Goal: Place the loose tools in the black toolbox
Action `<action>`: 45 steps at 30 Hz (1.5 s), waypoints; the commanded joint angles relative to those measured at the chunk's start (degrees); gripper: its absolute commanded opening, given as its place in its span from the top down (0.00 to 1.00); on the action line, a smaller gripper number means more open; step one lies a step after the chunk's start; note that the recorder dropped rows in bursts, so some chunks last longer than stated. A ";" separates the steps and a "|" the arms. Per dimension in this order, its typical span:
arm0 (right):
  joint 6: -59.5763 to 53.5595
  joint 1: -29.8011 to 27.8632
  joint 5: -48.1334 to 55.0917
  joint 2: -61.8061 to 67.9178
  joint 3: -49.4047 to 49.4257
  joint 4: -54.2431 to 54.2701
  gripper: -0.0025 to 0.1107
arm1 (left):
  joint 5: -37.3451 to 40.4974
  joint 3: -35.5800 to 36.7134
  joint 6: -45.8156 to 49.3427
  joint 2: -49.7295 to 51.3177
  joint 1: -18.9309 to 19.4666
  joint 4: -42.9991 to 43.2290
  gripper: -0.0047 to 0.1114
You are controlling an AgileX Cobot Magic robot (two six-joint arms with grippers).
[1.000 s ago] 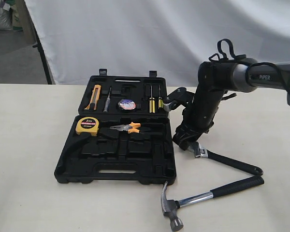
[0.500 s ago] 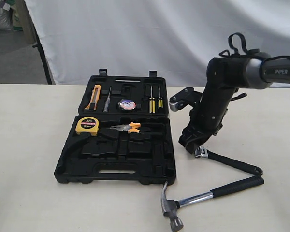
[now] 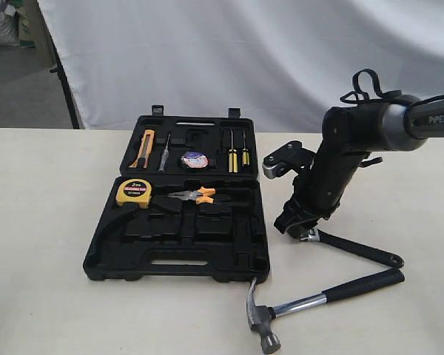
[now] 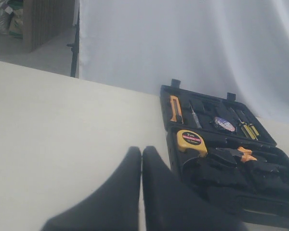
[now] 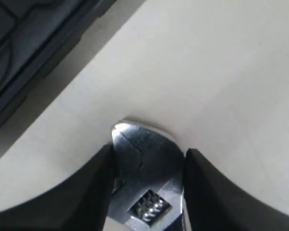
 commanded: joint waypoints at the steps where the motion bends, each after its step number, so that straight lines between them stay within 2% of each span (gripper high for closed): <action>1: 0.28 -0.60 1.21 0.31 1.00 -2.73 0.98 | -0.41 -0.15 -0.27 -0.18 1.45 0.25 0.95; 10: 0.14 0.55 0.78 -6.82 0.89 -2.11 0.98 | -0.41 -0.15 -0.27 -0.18 1.45 0.25 0.95; 15: -0.11 3.40 -0.92 -9.91 0.89 -0.67 0.98 | -0.41 -0.15 -0.27 -0.18 1.45 0.25 0.95; 26: -0.86 16.08 -4.02 -9.95 -0.52 1.15 0.98 | -0.41 -0.15 -0.27 -0.18 1.45 0.25 0.95; 32: -0.46 23.08 -3.58 -6.13 -8.30 1.15 0.98 | -0.41 -0.15 -0.27 -0.18 1.45 0.25 0.95; 37: 2.51 23.65 -3.04 -0.96 -14.98 1.15 0.98 | -0.41 -0.15 -0.27 -0.18 1.45 0.25 0.95; 45: 2.65 23.78 -4.62 3.20 -18.25 2.62 0.98 | -0.41 -0.15 -0.27 -0.18 1.45 0.25 0.95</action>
